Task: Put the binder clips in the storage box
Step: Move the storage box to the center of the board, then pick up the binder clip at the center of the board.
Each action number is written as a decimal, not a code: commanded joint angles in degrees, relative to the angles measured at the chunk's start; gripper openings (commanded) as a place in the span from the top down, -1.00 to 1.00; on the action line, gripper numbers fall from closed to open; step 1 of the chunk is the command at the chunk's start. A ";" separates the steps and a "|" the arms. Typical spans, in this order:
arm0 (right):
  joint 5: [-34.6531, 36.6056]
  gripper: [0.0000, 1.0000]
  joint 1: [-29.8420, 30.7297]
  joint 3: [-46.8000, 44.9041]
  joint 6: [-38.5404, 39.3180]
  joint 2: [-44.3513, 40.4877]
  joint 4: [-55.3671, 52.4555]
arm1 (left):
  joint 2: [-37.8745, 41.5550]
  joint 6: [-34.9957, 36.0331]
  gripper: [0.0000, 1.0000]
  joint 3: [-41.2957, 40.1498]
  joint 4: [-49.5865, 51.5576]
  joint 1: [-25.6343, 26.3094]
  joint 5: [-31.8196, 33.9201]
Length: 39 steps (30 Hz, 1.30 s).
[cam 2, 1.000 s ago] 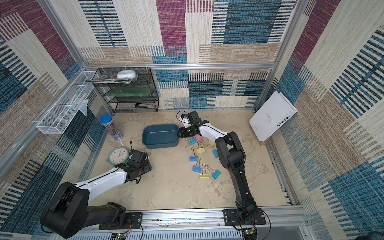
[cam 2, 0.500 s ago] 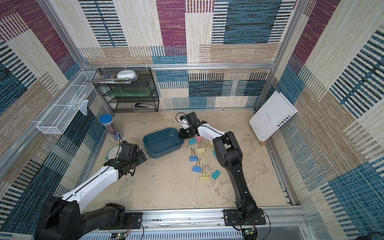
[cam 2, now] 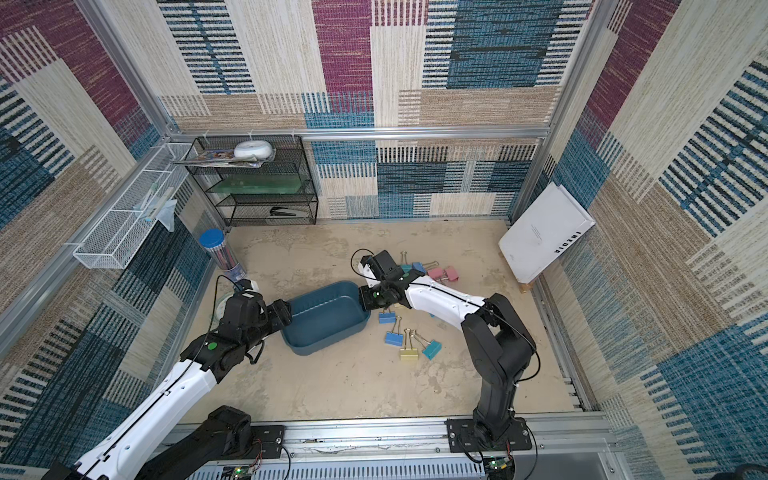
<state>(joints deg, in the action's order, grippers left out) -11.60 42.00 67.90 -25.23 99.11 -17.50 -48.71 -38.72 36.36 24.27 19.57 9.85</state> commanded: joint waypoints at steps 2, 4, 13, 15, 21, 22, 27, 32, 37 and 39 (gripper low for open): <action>8.53 0.68 3.19 -10.85 -12.95 -8.06 4.60 | 3.64 -1.81 -0.61 -2.99 3.07 3.22 -0.83; 12.15 0.66 5.54 -14.23 -16.63 -10.84 4.26 | 4.38 -1.89 -0.61 -3.56 4.68 5.35 0.56; 22.14 0.22 16.10 -20.84 -28.85 -19.04 3.46 | 8.31 -1.22 -0.64 -4.94 7.44 8.64 1.37; 22.21 0.12 17.66 -21.88 -29.97 -20.89 3.26 | 9.22 -1.09 -0.65 -4.68 8.34 8.72 0.77; 28.69 -0.04 18.54 -22.95 -24.91 -32.27 1.68 | 11.26 -2.75 -0.67 -5.48 10.61 9.25 -1.63; 30.43 -0.17 17.23 -21.78 -22.10 -33.52 -0.49 | 11.57 -3.47 -0.67 -5.89 10.82 9.61 -3.26; 20.27 -0.30 1.94 -18.46 -6.75 -32.31 -3.87 | 12.43 -8.62 -0.67 -9.73 11.91 14.30 -4.93; 17.11 -0.44 -5.66 -16.45 1.75 -23.76 -1.35 | 12.14 -10.41 -0.68 -10.65 13.26 17.11 -2.53; 16.06 -0.47 -8.35 -11.75 9.27 -15.30 -0.44 | 10.80 -9.70 -0.69 -10.00 13.06 17.24 -2.42; 14.27 -0.47 -9.34 -10.27 11.13 -12.14 0.40 | 10.40 -9.44 -0.69 -10.24 12.34 17.21 -2.21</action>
<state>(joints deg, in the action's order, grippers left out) 5.34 33.45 56.21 -20.03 84.55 -18.39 -37.89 -48.01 26.04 36.93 36.80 6.55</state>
